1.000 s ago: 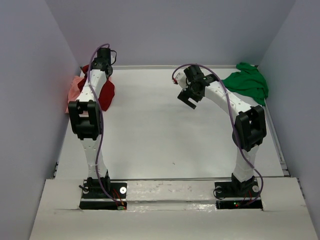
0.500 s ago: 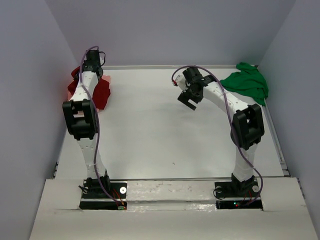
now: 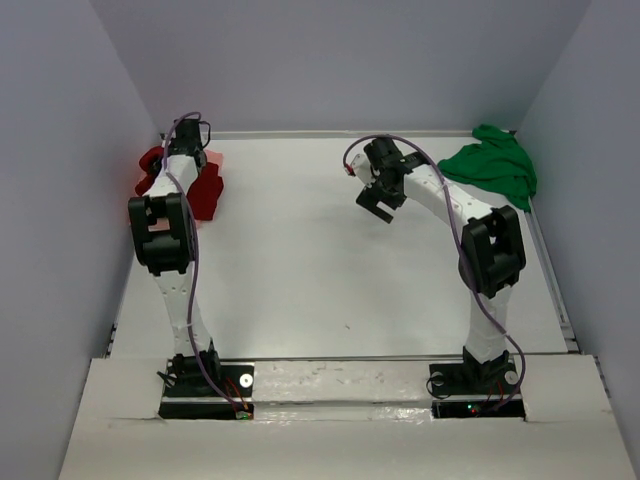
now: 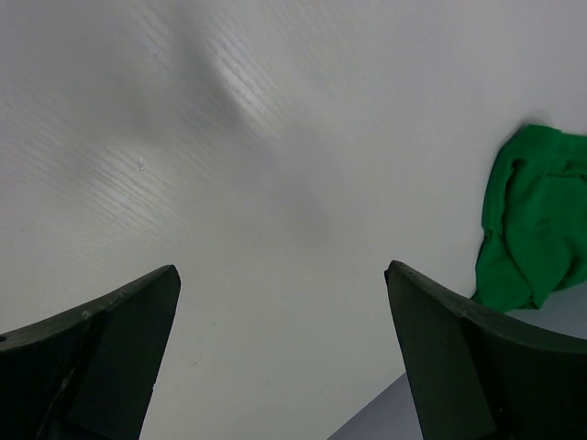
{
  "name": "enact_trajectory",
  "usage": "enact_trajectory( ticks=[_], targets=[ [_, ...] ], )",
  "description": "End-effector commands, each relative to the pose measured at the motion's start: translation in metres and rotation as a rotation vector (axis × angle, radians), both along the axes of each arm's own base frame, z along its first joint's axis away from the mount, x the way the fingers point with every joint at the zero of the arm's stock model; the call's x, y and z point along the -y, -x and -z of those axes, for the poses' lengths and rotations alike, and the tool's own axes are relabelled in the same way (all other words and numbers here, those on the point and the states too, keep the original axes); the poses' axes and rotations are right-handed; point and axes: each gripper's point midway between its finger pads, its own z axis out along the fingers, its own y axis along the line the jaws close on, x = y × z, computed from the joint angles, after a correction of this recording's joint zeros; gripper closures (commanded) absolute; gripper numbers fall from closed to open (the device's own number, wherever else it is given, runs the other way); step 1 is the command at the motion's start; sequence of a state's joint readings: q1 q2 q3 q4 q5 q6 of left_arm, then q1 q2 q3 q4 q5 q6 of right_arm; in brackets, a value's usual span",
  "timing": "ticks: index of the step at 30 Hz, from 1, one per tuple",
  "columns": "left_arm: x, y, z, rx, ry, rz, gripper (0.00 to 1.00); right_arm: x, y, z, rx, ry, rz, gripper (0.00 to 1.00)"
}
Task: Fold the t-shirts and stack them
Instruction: Neatly place the folded tshirt to the corner
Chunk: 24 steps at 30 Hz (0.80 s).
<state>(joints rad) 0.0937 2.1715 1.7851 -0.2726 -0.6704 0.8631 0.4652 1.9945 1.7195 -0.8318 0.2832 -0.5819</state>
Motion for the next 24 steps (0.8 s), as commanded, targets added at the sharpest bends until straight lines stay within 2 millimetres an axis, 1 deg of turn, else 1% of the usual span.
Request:
enact_trajectory(
  ticks=[1, 6, 7, 9, 10, 14, 16, 18, 19, 20, 21, 22, 23, 24],
  targets=[
    [-0.013, -0.003, -0.014, 0.035, -0.081, -0.011, 1.00, 0.006, -0.003, 0.001, 0.008, 0.026, 0.014, 0.00],
    [-0.015, -0.009, 0.004, 0.029, -0.086, -0.010, 1.00, 0.010, -0.002, 0.003, 0.003, 0.046, 0.013, 0.00],
    [-0.017, -0.010, 0.004, 0.038, -0.093, -0.016, 1.00, 0.014, -0.003, 0.003, 0.002, 0.050, 0.023, 0.00],
    [-0.018, -0.012, 0.008, 0.037, -0.101, -0.014, 1.00, 0.016, -0.002, 0.005, -0.001, 0.060, 0.026, 0.00],
    [-0.020, -0.014, 0.006, 0.044, -0.117, -0.013, 1.00, 0.017, -0.002, 0.007, -0.006, 0.065, 0.027, 0.00],
    [-0.021, -0.017, 0.012, 0.028, -0.136, -0.002, 1.00, 0.018, -0.002, 0.009, -0.010, 0.078, 0.031, 0.00],
    [-0.022, -0.021, 0.012, 0.049, -0.139, -0.004, 1.00, 0.019, -0.002, 0.009, -0.011, 0.085, 0.034, 0.00],
    [-0.023, -0.021, 0.016, 0.043, -0.144, -0.007, 1.00, 0.022, -0.001, 0.007, -0.007, 0.096, 0.038, 0.00],
    [-0.023, -0.021, 0.015, 0.050, -0.145, -0.010, 1.00, 0.024, 0.001, 0.009, -0.014, 0.102, 0.039, 0.00],
    [-0.024, -0.021, 0.015, 0.059, -0.146, -0.012, 1.00, 0.024, 0.001, 0.005, -0.006, 0.099, 0.038, 0.00],
    [-0.024, -0.019, 0.018, 0.048, -0.156, -0.005, 1.00, 0.029, 0.001, 0.005, -0.009, 0.098, 0.047, 0.00],
    [-0.026, -0.019, 0.016, 0.069, -0.170, -0.013, 1.00, 0.030, 0.003, 0.006, -0.012, 0.101, 0.043, 0.00],
    [-0.027, -0.016, 0.021, 0.046, -0.181, -0.007, 1.00, 0.035, 0.002, 0.004, -0.009, 0.099, 0.053, 0.00],
    [-0.027, -0.016, 0.023, 0.043, -0.187, -0.006, 1.00, 0.035, 0.003, 0.003, -0.008, 0.097, 0.052, 0.00]
  ],
)
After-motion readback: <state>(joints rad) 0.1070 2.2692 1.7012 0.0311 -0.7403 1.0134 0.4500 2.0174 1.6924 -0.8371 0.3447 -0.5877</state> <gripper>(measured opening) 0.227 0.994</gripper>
